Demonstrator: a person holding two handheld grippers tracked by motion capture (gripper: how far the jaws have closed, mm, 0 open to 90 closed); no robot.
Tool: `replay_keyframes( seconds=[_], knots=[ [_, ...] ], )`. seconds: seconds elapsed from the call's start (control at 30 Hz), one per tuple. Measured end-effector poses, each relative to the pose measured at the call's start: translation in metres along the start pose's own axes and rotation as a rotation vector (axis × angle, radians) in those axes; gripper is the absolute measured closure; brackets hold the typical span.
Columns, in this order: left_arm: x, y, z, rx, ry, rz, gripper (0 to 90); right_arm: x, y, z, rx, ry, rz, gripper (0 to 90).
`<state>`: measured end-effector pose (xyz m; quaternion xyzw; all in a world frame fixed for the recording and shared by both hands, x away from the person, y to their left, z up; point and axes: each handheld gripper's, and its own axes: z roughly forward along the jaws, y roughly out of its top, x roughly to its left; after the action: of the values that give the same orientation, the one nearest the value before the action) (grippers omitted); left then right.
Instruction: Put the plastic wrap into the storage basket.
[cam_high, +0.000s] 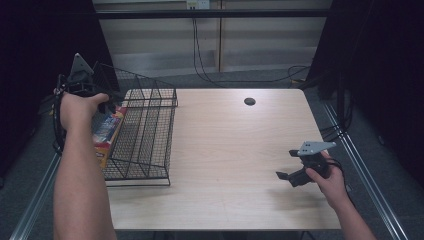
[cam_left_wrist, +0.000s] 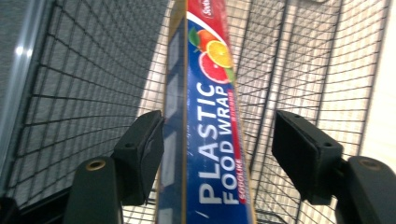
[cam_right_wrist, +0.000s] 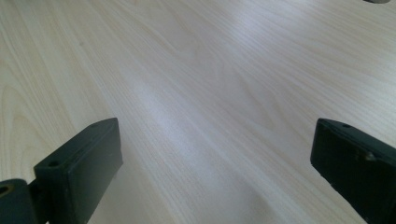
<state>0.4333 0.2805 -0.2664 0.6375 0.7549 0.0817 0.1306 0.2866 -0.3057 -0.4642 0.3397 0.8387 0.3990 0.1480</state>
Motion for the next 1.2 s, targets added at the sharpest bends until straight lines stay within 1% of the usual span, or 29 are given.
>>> replay_keyframes(
  seconds=[0.03, 0.07, 0.1, 0.17, 0.2, 0.23, 0.27, 0.37, 0.4, 0.47, 0.5, 0.63, 0.67, 0.73, 0.77, 0.87, 0.97, 1.03, 1.07, 1.13, 1.17, 1.2],
  knots=[
    [-0.001, -0.001, 0.000, -0.001, -0.006, 0.001, 32.5, 0.000, 0.000, 0.000, -0.001, -0.005, 0.001, 1.8],
    [-0.002, -0.002, 0.001, -0.010, -0.014, 0.003, 32.5, 0.000, 0.000, 0.000, -0.001, -0.005, 0.001, 1.8],
    [-0.003, -0.002, 0.001, -0.023, -0.030, -0.009, 26.4, 0.000, 0.000, -0.001, 0.001, -0.003, 0.004, 1.8],
    [-0.006, -0.003, -0.001, -0.033, -0.043, -0.003, 25.9, 0.000, 0.000, -0.001, 0.000, -0.004, 0.005, 1.8],
    [-0.007, -0.003, -0.002, -0.036, -0.045, 0.005, 24.2, -0.001, 0.000, -0.001, 0.001, -0.010, 0.003, 1.8],
    [-0.009, -0.004, -0.003, -0.048, -0.050, 0.003, 24.2, -0.001, 0.000, -0.001, 0.001, -0.010, 0.003, 1.8],
    [-0.010, -0.004, -0.003, -0.055, -0.062, 0.007, 20.1, -0.001, -0.001, -0.001, 0.002, -0.008, 0.006, 1.8],
    [-0.015, -0.005, -0.005, -0.078, -0.079, 0.013, 17.8, -0.001, -0.001, -0.001, 0.000, 0.001, 0.007, 1.8],
    [-0.017, -0.005, -0.006, -0.076, -0.096, 0.020, 17.3, -0.001, -0.001, -0.001, -0.002, 0.001, 0.007, 1.8],
    [-0.021, -0.006, -0.007, -0.089, -0.122, 0.027, 14.6, -0.001, -0.001, -0.002, -0.003, -0.001, 0.006, 1.8],
    [-0.022, -0.007, -0.007, -0.095, -0.127, 0.035, 13.3, -0.001, -0.001, -0.002, -0.002, -0.001, 0.005, 1.8],
    [-0.029, -0.009, -0.008, -0.103, -0.148, 0.043, 12.4, -0.001, -0.001, -0.002, -0.003, -0.001, 0.008, 1.8],
    [-0.029, -0.009, -0.007, -0.098, -0.154, 0.057, 12.4, -0.001, -0.001, -0.002, -0.003, -0.004, 0.004, 1.8],
    [-0.033, -0.011, -0.007, -0.101, -0.162, 0.060, 12.1, -0.001, -0.001, -0.002, -0.008, -0.009, 0.007, 1.8],
    [-0.035, -0.012, -0.006, -0.099, -0.166, 0.070, 12.1, -0.001, -0.001, -0.003, -0.009, -0.015, 0.009, 1.8],
    [-0.039, -0.016, -0.004, -0.099, -0.185, 0.072, 12.1, -0.001, -0.002, -0.004, -0.007, -0.007, 0.012, 1.8],
    [-0.044, -0.019, -0.002, -0.098, -0.196, 0.095, 12.1, -0.002, -0.001, -0.005, -0.010, -0.010, 0.017, 1.8],
    [-0.048, -0.021, -0.002, -0.104, -0.229, 0.102, 12.1, -0.002, -0.001, -0.005, -0.012, -0.009, 0.018, 1.8],
    [-0.050, -0.022, -0.002, -0.106, -0.228, 0.106, 12.2, -0.002, -0.001, -0.005, -0.015, -0.014, 0.015, 1.8],
    [-0.056, -0.024, -0.002, -0.110, -0.228, 0.121, 12.2, -0.002, -0.001, -0.005, -0.010, -0.007, 0.015, 1.8],
    [-0.058, -0.025, -0.002, -0.111, -0.236, 0.130, 12.3, -0.002, -0.001, -0.004, -0.008, -0.008, 0.016, 1.8],
    [-0.061, -0.027, -0.002, -0.106, -0.256, 0.135, 12.6, -0.002, -0.002, -0.004, -0.008, -0.005, 0.015, 1.8]
  ],
)
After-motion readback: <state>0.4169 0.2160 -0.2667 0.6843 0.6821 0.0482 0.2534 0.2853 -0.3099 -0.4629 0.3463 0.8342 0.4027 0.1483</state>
